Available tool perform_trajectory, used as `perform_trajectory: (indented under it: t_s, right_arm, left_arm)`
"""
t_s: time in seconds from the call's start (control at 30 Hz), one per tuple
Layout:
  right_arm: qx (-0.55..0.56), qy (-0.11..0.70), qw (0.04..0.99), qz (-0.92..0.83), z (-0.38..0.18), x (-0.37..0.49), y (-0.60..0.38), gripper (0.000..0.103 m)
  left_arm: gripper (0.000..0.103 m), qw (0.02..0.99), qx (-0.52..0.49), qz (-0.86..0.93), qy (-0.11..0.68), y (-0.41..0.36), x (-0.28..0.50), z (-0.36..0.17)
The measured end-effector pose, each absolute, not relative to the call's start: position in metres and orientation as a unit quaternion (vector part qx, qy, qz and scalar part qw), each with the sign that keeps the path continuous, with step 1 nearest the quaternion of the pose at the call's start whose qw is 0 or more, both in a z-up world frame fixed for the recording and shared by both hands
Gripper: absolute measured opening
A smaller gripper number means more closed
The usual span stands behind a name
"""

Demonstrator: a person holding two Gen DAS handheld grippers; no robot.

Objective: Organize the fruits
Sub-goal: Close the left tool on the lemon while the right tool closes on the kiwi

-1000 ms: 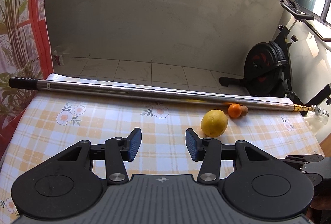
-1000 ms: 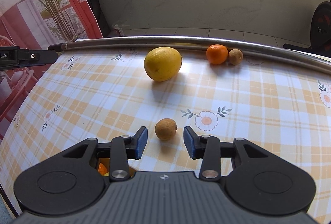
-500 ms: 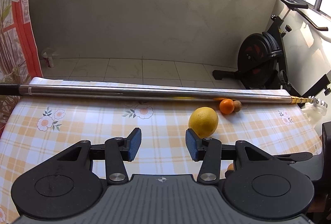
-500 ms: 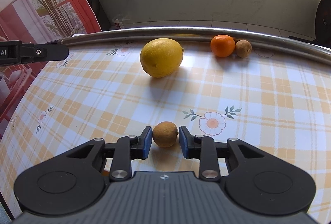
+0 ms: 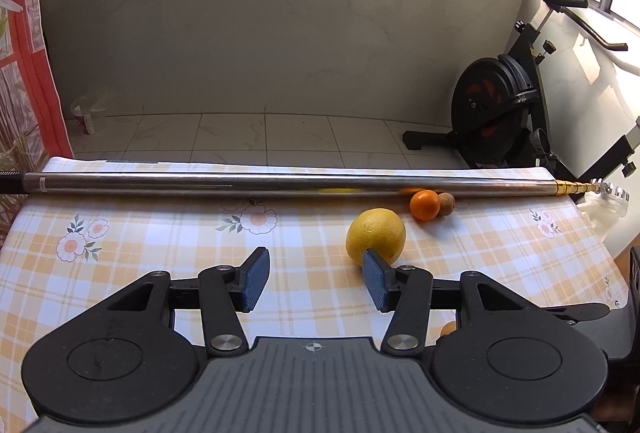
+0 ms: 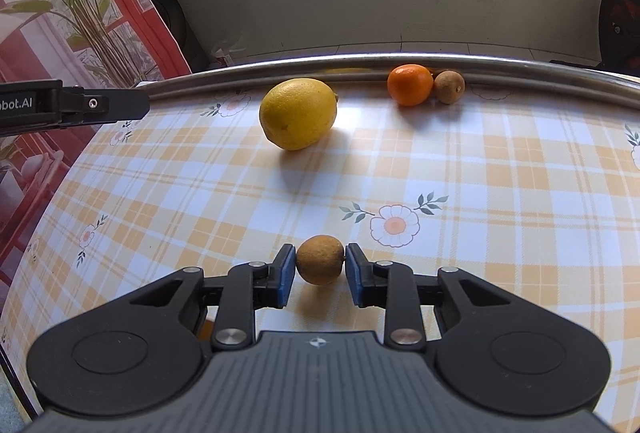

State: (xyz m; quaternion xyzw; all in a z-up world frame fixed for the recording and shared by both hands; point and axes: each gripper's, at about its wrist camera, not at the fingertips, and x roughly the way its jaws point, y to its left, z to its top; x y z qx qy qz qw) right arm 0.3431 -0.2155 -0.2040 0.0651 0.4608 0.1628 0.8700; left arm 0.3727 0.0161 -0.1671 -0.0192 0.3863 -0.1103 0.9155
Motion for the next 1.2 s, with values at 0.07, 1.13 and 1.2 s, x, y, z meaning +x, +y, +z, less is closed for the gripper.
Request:
perform_trajectory:
  t_s: [0.07, 1.13, 1.2]
  right_arm:
    - [0.081, 0.457, 0.872, 0.155, -0.202, 0.338, -0.223, 0.03]
    - [0.155, 0.447, 0.879, 0.063, -0.2, 0.305, -0.3, 0.03]
    - [0.158, 0.447, 0.878, 0.063, -0.2, 0.306, -0.301, 0.03]
  left_arm:
    - [0.061, 0.915, -0.027, -0.114, 0.387, 0.011, 0.375, -0.167]
    - [0.065, 0.892, 0.049, -0.17, 0.417, -0.059, 0.453, -0.249]
    - [0.063, 0.888, 0.048, -0.166, 0.426, -0.06, 0.456, -0.252]
